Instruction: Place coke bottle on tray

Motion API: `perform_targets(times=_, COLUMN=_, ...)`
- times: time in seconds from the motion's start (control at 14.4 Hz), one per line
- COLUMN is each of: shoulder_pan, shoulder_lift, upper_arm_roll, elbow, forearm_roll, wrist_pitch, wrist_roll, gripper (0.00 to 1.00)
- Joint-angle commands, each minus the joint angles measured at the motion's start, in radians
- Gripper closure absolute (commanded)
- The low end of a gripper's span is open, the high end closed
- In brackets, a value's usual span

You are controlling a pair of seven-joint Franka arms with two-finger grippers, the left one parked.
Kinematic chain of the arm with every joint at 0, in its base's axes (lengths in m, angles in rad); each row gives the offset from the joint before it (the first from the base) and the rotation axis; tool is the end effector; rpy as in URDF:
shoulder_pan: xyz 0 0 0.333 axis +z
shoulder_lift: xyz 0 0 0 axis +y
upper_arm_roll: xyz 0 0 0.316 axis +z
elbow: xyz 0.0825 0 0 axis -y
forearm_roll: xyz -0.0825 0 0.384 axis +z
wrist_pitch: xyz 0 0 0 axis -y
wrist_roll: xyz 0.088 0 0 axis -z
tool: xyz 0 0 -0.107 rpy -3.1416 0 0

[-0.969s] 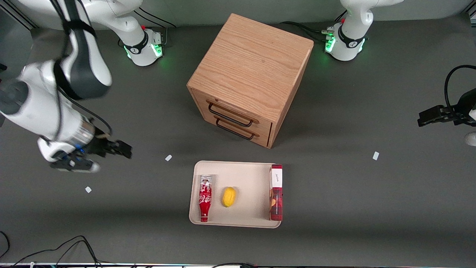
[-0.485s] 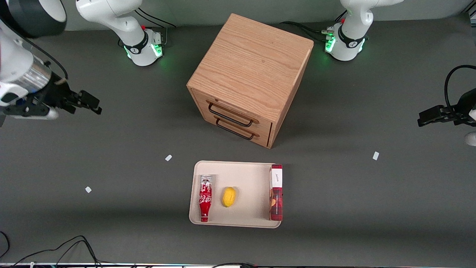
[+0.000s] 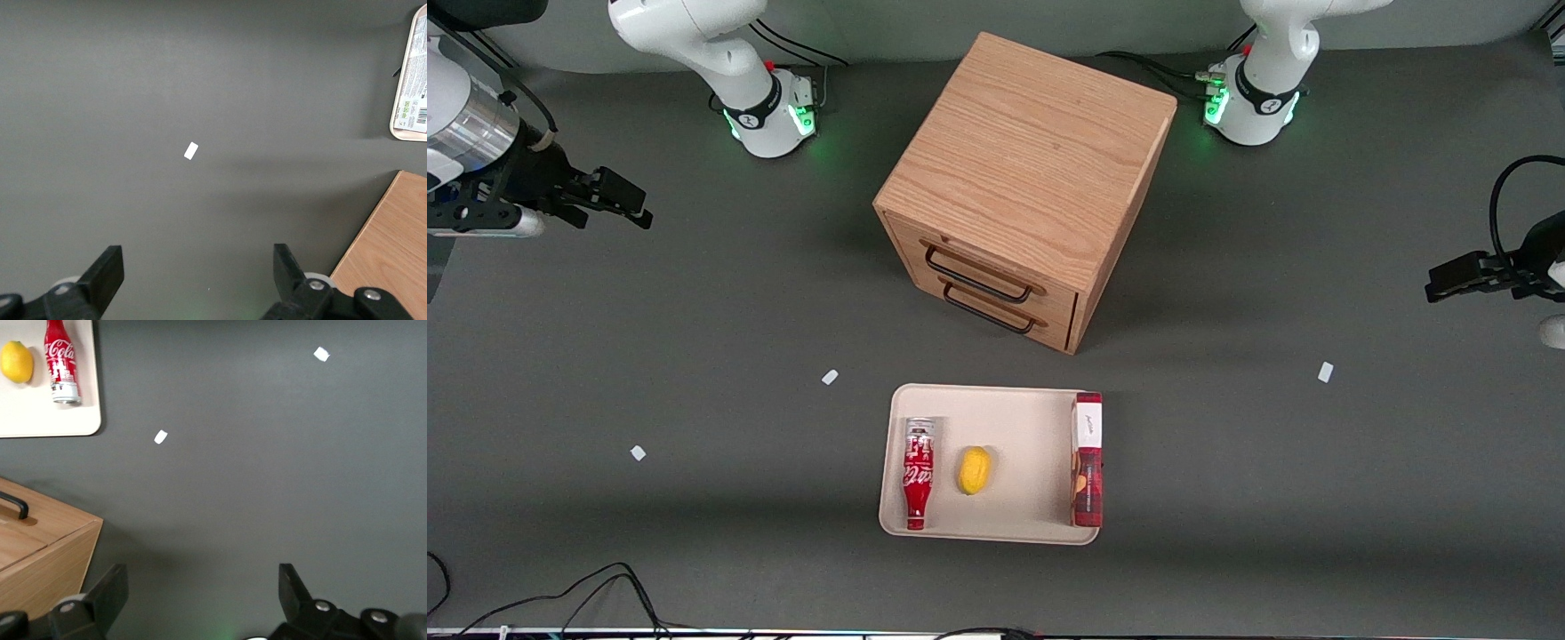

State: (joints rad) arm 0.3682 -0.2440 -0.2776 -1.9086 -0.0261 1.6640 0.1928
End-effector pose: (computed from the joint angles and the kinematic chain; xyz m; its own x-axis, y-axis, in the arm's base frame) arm 0.4837 0.0278 0.5936 0.9957 -0.0910 -0.0170 -0.0916 -0.9951 -0.0377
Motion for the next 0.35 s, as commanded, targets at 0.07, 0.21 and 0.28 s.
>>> perform_targets(times=0.07, shoulder_pan=0.017, shoulder_lift=0.051, upper_arm_roll=-0.003, elbow=0.078, forearm_roll=-0.035, wrist_pitch=-0.036, wrist_roll=0.046, gripper=0.0)
perform_targets(times=0.21, shoulder_pan=0.017, shoulder_lift=0.051, upper_arm_roll=0.0, elbow=0.089, forearm_roll=-0.034, wrist_pitch=-0.068, wrist_roll=0.048, gripper=0.0)
perform_targets(times=0.28, shoulder_pan=0.017, shoulder_lift=0.051, upper_arm_roll=0.0, elbow=0.094, forearm_roll=-0.034, wrist_pitch=-0.081, wrist_roll=0.047, gripper=0.0)
